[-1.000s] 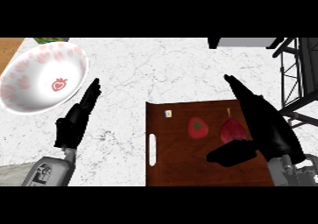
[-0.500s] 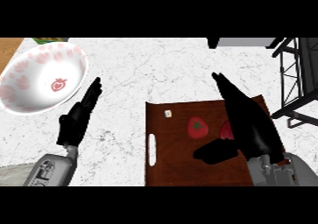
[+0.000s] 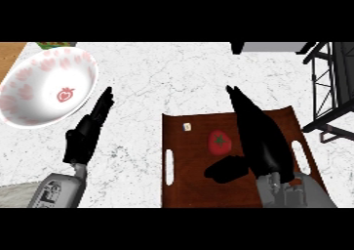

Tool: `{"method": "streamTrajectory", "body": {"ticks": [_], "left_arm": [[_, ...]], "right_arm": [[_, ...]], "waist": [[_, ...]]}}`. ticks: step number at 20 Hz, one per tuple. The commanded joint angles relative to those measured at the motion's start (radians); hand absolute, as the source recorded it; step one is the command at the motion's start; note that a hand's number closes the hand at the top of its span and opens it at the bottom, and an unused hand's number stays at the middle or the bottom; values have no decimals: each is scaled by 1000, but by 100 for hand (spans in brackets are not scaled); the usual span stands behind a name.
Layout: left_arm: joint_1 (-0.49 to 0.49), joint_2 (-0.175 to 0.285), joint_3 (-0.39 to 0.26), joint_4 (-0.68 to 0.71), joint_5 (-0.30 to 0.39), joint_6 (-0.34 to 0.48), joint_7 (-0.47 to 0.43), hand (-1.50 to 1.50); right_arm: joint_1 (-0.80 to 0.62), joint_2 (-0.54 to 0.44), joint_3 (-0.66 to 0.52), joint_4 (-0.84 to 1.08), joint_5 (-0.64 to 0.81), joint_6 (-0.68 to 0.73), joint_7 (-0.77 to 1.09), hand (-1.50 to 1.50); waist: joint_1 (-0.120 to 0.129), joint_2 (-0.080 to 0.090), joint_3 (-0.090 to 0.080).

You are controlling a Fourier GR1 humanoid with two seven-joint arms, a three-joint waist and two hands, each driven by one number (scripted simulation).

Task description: Pick the tomato from the tray and place it in the tiered shelf

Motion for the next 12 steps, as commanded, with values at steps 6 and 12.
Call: {"method": "streamTrajectory", "body": {"ticks": [6, 12], "left_arm": [[-50, -22, 56, 113, 0, -14, -52, 0], [-30, -37, 24, 19, -40, -8, 17, 0]], "right_arm": [[13, 89, -30, 51, 78, 59, 97, -150], [16, 128, -53, 130, 122, 86, 46, -150]], "waist": [[-5, 2, 0], [0, 1, 0]]}}
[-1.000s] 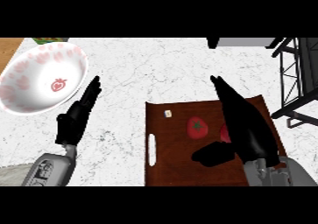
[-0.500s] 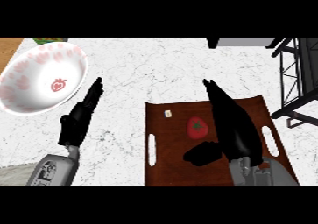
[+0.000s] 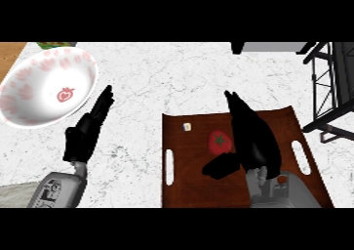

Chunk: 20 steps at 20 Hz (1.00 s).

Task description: Pick the tomato from the tray and place it in the tiered shelf

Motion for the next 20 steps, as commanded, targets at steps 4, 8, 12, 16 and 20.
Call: {"method": "streamTrajectory", "body": {"ticks": [4, 8, 12, 16, 20], "left_arm": [[31, -7, 21, 22, 7, -34, -51, 0], [33, -26, 8, 10, -35, -10, -54, 0], [-6, -16, 48, -11, -16, -45, 8, 0], [18, 5, 57, -48, -11, -77, 37, 0], [4, -35, 62, 3, -39, -58, 5, 0]], "right_arm": [[0, 52, -1, 23, 51, 85, 109, -150], [72, 33, -22, 53, 79, 60, 19, -150], [78, 84, -15, 70, 137, 72, 9, -150], [95, 135, 2, 155, 201, 2, -35, -150], [51, 135, -69, 169, 170, 79, -47, -150]], "waist": [[-1, 0, 0], [-2, 0, 0], [-2, 0, 0], [0, 0, 0], [0, 0, 0]]}}
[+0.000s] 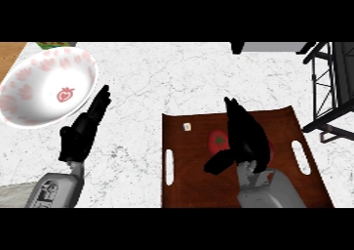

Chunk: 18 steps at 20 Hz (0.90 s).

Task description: Pick the tomato from the tray and place it in the tiered shelf

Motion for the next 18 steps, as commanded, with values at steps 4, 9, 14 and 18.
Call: {"method": "streamTrajectory", "body": {"ticks": [4, 9, 14, 18], "left_arm": [[2, -5, 39, 55, -5, -31, -77, 0], [47, -12, 24, -47, -36, -30, -3, 0], [64, -28, 31, -67, -40, -36, -10, 0], [22, -17, 51, -27, -27, -60, -5, 0]], "right_arm": [[17, 20, -52, 107, 34, -22, -79, -150], [49, 32, 10, 55, 21, -40, -16, -150], [-12, 33, -49, 185, 7, -39, -96, -150], [39, -13, -29, 139, 9, 60, -117, 150]], "waist": [[-1, 1, 0], [1, 0, 0], [3, 0, 0], [0, 0, 0]]}}
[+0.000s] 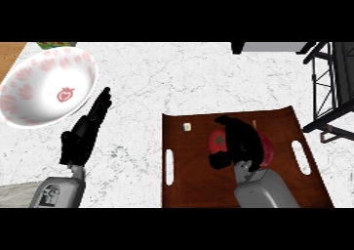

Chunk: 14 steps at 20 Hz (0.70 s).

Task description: Pick the tomato from the tray and place it in the tiered shelf

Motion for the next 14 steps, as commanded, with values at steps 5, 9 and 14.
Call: {"method": "streamTrajectory", "body": {"ticks": [5, 9, 14], "left_arm": [[27, -23, -8, -46, -16, 0, 19, 0], [-14, 12, 45, -7, 18, -24, 17, 0], [5, -8, 22, 3, -6, -1, 11, 0]], "right_arm": [[32, 16, 69, -13, 108, 17, -29, 150], [105, -160, 78, -98, 1, 85, -287, 150], [113, -324, 239, -166, -61, 211, -631, 150]], "waist": [[-1, -1, 0], [-15, -4, 0], [-14, -23, 8]]}}
